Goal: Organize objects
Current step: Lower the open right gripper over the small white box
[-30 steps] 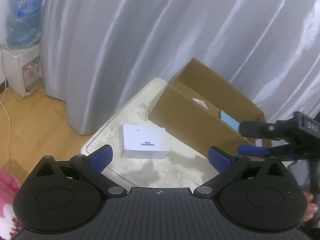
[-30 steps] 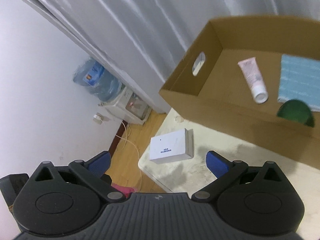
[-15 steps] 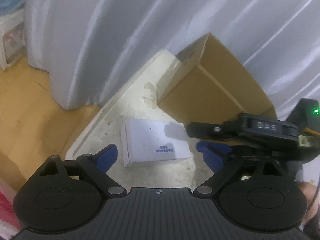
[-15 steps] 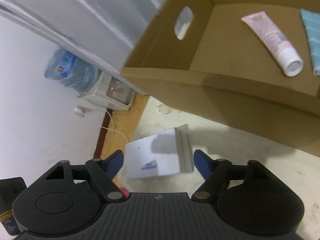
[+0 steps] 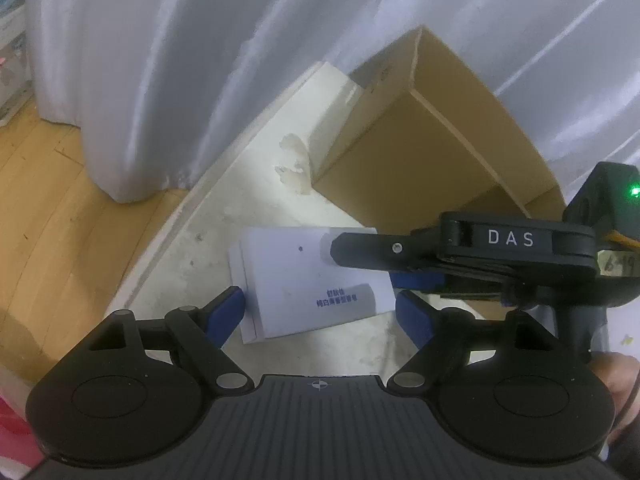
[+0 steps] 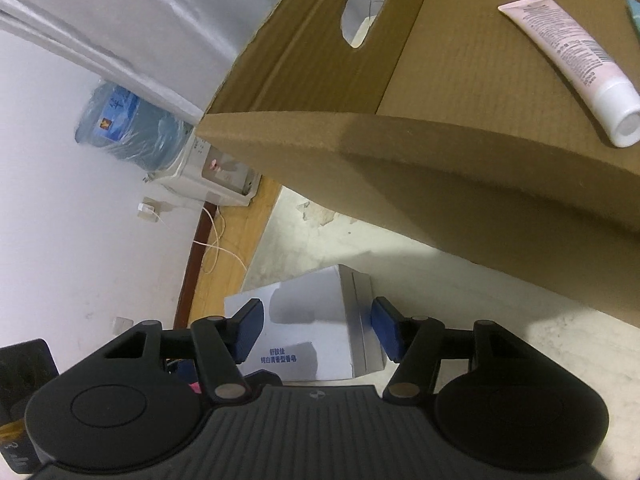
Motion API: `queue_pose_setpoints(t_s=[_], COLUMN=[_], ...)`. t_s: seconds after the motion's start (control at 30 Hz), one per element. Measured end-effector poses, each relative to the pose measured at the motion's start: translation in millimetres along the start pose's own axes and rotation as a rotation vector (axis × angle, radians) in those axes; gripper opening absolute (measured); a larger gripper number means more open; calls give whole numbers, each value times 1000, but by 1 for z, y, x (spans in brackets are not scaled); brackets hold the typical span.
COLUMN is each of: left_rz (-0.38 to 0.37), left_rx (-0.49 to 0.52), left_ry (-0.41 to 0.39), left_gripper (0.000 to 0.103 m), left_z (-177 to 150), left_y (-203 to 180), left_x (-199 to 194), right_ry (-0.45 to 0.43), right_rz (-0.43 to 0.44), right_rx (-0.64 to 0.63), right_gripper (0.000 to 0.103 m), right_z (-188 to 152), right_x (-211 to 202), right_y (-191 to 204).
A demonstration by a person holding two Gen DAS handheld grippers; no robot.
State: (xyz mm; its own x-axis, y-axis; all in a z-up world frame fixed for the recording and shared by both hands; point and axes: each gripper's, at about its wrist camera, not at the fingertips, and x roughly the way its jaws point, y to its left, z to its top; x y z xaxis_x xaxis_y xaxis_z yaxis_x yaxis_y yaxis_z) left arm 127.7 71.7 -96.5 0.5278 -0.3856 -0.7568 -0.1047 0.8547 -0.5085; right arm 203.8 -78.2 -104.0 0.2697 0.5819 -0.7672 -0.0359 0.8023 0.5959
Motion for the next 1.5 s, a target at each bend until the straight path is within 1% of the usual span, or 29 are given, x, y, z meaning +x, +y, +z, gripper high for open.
queue_pose_setpoints(t_s=[0.17, 0.3, 0.4, 0.53, 0.7, 0.9, 1.07, 1.17, 1.33, 1.43, 1.5], left_rz=[-11, -19, -34, -75, -74, -86, -73, -45, -22, -10, 0], left_rx=[-8, 4, 21, 25, 87, 89, 60, 62, 69, 79, 85], left_ry=[19, 44, 65, 98, 139, 157, 145, 136, 115, 117, 122], left_gripper=[83, 83, 83, 83, 83, 83, 83, 83, 83, 83, 83], left_z=[-8, -18, -28, -40, -58, -76, -85, -86, -91, -91, -91], left_y=[-11, -27, -44, -66, -103, -131, -141, -143, -146, -145, -145], left_x=[2, 5, 7, 10, 18, 26, 32, 37, 38, 41, 45], right_ry=[-4, -4, -5, -19, -41, -51, -54, -53, -61, -56, -65], right_rz=[-17, -37, -52, -59, -55, -72, -68, -63, -37, -33, -19], right_rx=[3, 13, 29, 74, 126, 128, 96, 68, 65, 72, 76], right_gripper=[63, 63, 64, 63, 63, 63, 64, 64, 65, 65, 68], right_z=[-7, -20, -32, -48, -67, -76, -79, -79, -81, -82, -82], right_x=[-10, -25, -40, -64, -93, -117, -122, -122, -124, -120, -120], right_y=[-8, -21, -35, -59, -93, -117, -124, -123, -128, -130, -133])
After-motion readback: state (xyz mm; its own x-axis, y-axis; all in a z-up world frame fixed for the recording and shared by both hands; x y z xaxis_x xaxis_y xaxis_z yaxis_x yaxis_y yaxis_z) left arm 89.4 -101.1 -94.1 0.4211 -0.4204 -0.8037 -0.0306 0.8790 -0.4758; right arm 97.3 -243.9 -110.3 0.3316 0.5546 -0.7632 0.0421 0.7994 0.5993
